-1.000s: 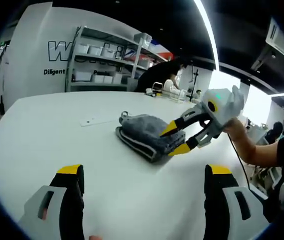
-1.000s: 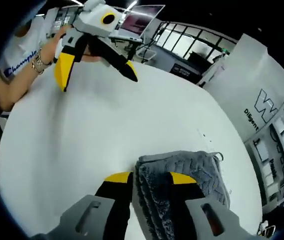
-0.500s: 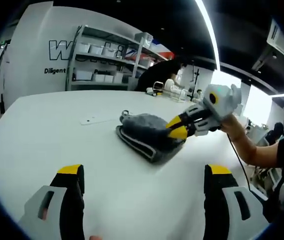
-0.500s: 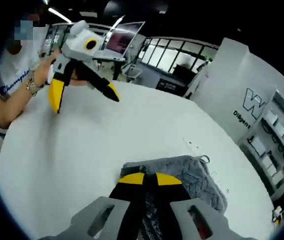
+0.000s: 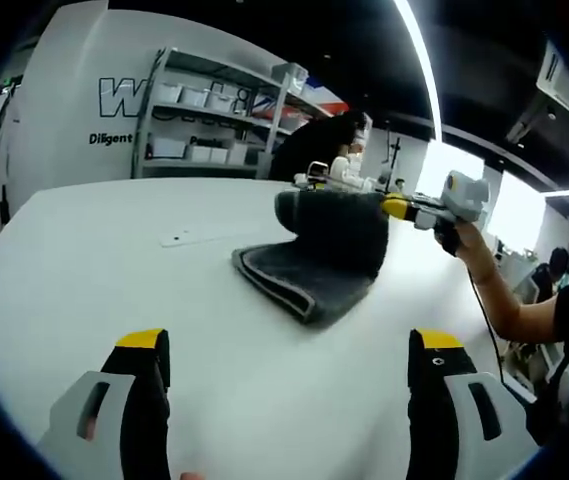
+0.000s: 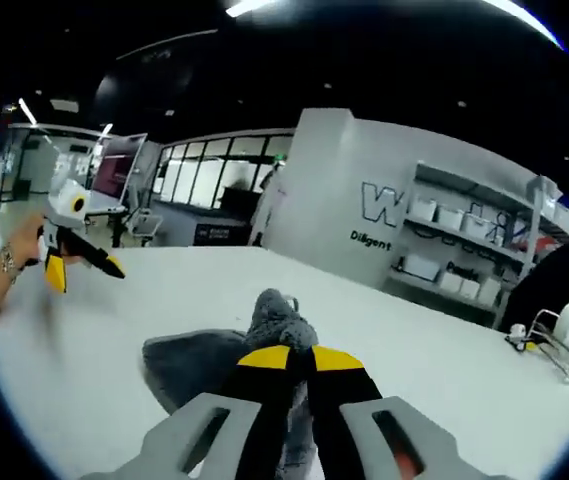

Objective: Open the folded towel by lifting each exposed corner and separating the folded layers until the towel lies flat within the target outline without major curled edges

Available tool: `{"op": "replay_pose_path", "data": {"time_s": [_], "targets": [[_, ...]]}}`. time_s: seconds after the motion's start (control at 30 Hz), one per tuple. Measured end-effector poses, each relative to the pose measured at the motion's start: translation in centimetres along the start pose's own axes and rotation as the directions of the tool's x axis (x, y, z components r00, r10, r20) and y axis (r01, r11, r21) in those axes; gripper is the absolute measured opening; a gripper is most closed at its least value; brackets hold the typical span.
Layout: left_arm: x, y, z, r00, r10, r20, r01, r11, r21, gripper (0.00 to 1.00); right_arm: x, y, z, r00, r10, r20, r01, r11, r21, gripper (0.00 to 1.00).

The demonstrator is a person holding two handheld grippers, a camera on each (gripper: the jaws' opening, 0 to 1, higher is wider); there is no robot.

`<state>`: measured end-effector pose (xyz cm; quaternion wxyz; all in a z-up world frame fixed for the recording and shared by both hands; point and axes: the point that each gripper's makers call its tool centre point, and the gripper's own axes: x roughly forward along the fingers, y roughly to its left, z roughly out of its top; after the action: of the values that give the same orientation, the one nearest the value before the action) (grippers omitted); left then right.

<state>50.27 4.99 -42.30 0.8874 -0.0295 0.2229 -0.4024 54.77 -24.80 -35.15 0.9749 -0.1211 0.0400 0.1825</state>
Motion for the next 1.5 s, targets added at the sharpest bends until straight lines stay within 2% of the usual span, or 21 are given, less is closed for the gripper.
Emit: {"op": "replay_pose_path", "data": {"time_s": [0.07,0.17,0.3,0.37,0.47,0.5,0.63,0.77,0.83,0.93,1.0,1.03,1.1,1.13,1.23,1.33,1.37,1.4,1.43,1.5], "targets": [[0.1,-0.2,0.0,1.0,-0.003,0.002,0.004,1.0,-0.005,0.98,-0.9,-2.7,-1.2,0.997,-0.077,-0.005,0.077,0.996,0.042,0.01],[0.2,-0.2,-0.2,1.0,-0.002,-0.001,0.002,1.0,-0.005,0.98,-1.8,-5.1,-3.0,0.988,-0.15,-0.04,0.151,0.988,0.03,0.01],[0.4,-0.3,-0.5,1.0,0.002,-0.009,-0.003,1.0,-0.01,0.97,-2.4,-6.9,-5.5,0.978,-0.187,-0.09,0.192,0.98,0.048,0.02],[0.5,-0.3,-0.6,1.0,0.003,-0.012,-0.003,1.0,-0.012,0.97,-2.7,-8.5,-7.1,0.963,-0.232,-0.134,0.239,0.97,0.04,0.02],[0.6,-0.3,-0.8,1.0,0.004,-0.016,-0.004,1.0,-0.016,0.97,-2.7,-9.6,-9.5,0.95,-0.242,-0.199,0.255,0.966,0.045,0.02],[0.6,-0.3,-0.9,1.0,0.005,-0.018,-0.006,1.0,-0.017,0.97,-2.8,-9.8,-10.6,0.942,-0.232,-0.241,0.249,0.968,0.04,0.02],[0.7,-0.4,-1.1,1.0,0.008,-0.022,-0.008,1.0,-0.019,0.97,-2.7,-10.3,-13.8,0.922,-0.213,-0.322,0.256,0.962,0.094,0.02],[0.6,-0.4,-1.2,1.0,0.01,-0.025,-0.01,1.0,-0.02,0.97,-3.4,-10.0,-15.9,0.904,-0.187,-0.385,0.253,0.959,0.129,0.03],[0.6,-0.3,-1.3,1.0,0.012,-0.026,-0.013,1.0,-0.022,0.97,-3.7,-10.1,-16.1,0.902,-0.183,-0.391,0.255,0.957,0.14,0.03],[0.7,-0.4,-1.4,1.0,0.012,-0.028,-0.013,1.0,-0.023,0.97,-4.1,-10.2,-16.2,0.897,-0.185,-0.402,0.256,0.957,0.133,0.04],[0.7,-0.5,-1.3,1.0,0.008,-0.026,-0.009,1.0,-0.023,0.97,-4.5,-10.0,-16.2,0.892,-0.184,-0.413,0.256,0.959,0.126,0.08],[0.7,-0.5,-1.3,1.0,0.007,-0.025,-0.008,1.0,-0.022,0.97,-4.7,-9.9,-16.0,0.89,-0.19,-0.414,0.261,0.958,0.121,0.13],[0.7,-0.6,-1.3,1.0,0.007,-0.025,-0.007,1.0,-0.022,0.97,-5.5,-10.1,-15.4,0.874,-0.229,-0.429,0.284,0.956,0.068,0.27],[0.6,-0.5,-1.3,1.0,0.007,-0.026,-0.008,1.0,-0.022,0.97,-6.0,-9.9,-14.5,0.873,-0.247,-0.421,0.292,0.955,0.044,0.32],[0.6,-0.6,-1.2,1.0,0.006,-0.021,-0.006,1.0,-0.019,0.97,-5.9,-8.3,-11.5,0.901,-0.228,-0.369,0.245,0.97,0.0,0.37],[0.7,-0.9,-1.2,1.0,0.001,-0.021,-0.001,1.0,-0.016,0.97,-4.9,-4.4,-8.2,0.933,-0.145,-0.328,0.132,0.989,-0.062,0.44],[0.7,-0.9,-1.1,1.0,-0.001,-0.021,0.0,1.0,-0.013,0.97,-4.2,-2.1,-7.0,0.944,-0.084,-0.318,0.059,0.995,-0.086,0.47],[0.7,-1.0,-1.1,1.0,-0.002,-0.02,0.001,1.0,-0.013,0.97,-3.5,-0.4,-6.1,0.953,-0.034,-0.302,0.011,0.997,-0.076,0.48],[0.6,-1.0,-1.0,1.0,-0.003,-0.019,0.002,1.0,-0.011,0.97,-2.9,1.5,-5.4,0.957,0.029,-0.288,-0.05,0.996,-0.068,0.49],[0.6,-1.0,-1.0,1.0,-0.004,-0.017,0.004,1.0,-0.01,0.97,-1.8,5.2,-4.2,0.952,0.142,-0.272,-0.157,0.987,-0.035,0.5]]}}
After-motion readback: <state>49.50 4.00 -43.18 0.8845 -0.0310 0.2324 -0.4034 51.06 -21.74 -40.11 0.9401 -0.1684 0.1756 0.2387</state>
